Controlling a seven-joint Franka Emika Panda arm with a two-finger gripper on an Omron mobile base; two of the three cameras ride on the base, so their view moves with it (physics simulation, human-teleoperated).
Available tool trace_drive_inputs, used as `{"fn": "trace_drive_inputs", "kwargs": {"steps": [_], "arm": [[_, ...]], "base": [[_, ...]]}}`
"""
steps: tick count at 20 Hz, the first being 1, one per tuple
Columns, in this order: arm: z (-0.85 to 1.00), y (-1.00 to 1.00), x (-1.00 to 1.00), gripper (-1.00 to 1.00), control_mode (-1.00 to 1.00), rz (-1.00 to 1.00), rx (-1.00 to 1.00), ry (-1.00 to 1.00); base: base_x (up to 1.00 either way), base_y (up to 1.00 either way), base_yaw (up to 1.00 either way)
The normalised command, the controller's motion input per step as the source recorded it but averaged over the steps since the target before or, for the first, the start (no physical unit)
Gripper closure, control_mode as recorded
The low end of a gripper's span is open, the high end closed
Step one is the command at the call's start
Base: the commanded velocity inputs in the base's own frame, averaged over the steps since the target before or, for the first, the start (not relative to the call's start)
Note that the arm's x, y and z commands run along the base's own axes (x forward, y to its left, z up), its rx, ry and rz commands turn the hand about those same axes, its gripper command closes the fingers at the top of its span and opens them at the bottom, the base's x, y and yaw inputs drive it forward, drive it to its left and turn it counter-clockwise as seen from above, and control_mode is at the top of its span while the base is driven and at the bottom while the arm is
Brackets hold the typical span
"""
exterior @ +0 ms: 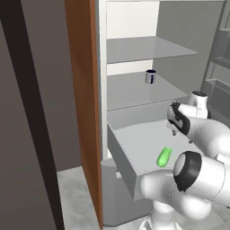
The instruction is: Place the tomato and corn inside the fridge drawer. Close the drawer after placing the vegetables.
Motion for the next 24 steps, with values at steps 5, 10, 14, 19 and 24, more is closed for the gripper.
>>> {"fn": "trace_drive_inputs", "kwargs": {"steps": [5,10,14,19,24], "arm": [[0.04,-0.25,-0.55,-1.00,-1.00,-0.18,0.00,0.00],[0.18,-0.35,-0.49,-1.00,-1.00,-0.21,0.00,0.00],[0.03,-0.71,-0.61,-1.00,-1.00,-0.21,0.00,0.00],[-0.06,-0.53,-0.63,-1.00,-1.00,-0.18,0.00,0.00],[-0.22,-0.22,-0.43,-1.00,-1.00,-0.12,0.00,0.00]], "base": [[0.00,0.00,0.00],[0.00,0.00,0.00],[0.00,0.00,0.00],[0.00,0.00,0.00],[0.00,0.00,0.00]]}}
